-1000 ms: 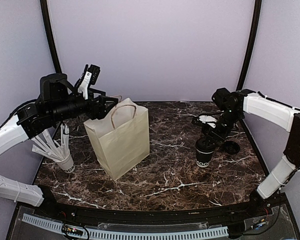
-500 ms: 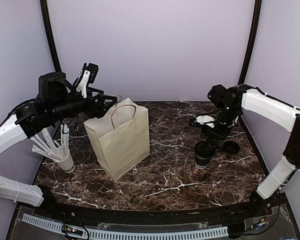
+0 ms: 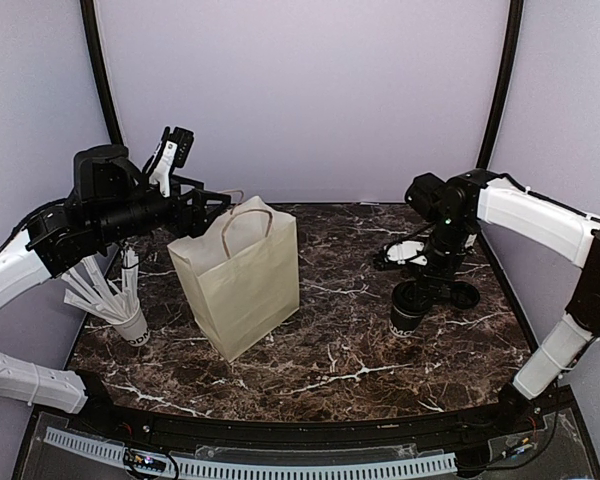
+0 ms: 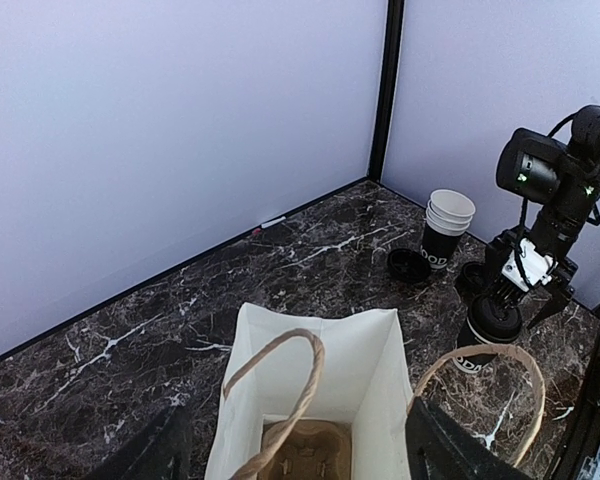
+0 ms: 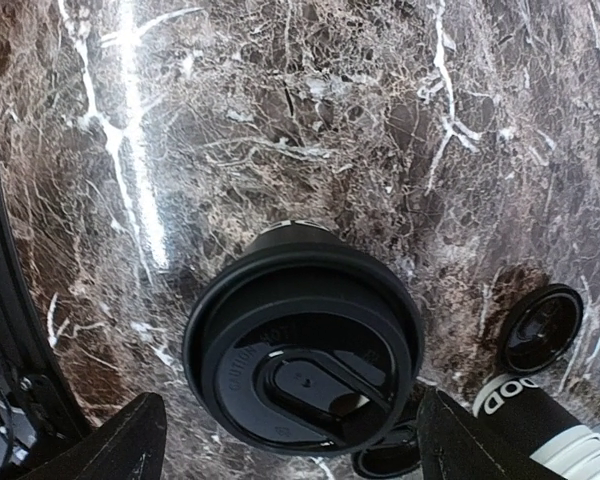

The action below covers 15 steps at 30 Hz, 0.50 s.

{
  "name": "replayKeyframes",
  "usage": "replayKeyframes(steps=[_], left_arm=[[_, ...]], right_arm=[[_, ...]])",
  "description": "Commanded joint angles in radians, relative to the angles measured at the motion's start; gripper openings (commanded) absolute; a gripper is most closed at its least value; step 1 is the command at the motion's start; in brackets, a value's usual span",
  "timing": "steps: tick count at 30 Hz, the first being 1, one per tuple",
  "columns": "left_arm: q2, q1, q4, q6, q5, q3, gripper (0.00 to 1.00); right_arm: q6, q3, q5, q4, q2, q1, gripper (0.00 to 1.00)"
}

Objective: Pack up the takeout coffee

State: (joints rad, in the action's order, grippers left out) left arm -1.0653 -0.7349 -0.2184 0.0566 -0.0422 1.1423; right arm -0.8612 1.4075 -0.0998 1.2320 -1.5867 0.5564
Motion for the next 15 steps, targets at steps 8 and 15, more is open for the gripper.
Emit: replayKeyframes(steps=[8,15], left_arm=[[0.017,0.005,-0.007,0.013,0.005,0.0,0.77],[0.019,0.005,-0.018,0.008,-0.001,-0.002,0.77]], right_arm=[[-0.275,0.048,0.033,0.004,-0.004,0.007,0.88],[-0.294,0.066,0.048,0.018,-0.063,0.008,0.9]])
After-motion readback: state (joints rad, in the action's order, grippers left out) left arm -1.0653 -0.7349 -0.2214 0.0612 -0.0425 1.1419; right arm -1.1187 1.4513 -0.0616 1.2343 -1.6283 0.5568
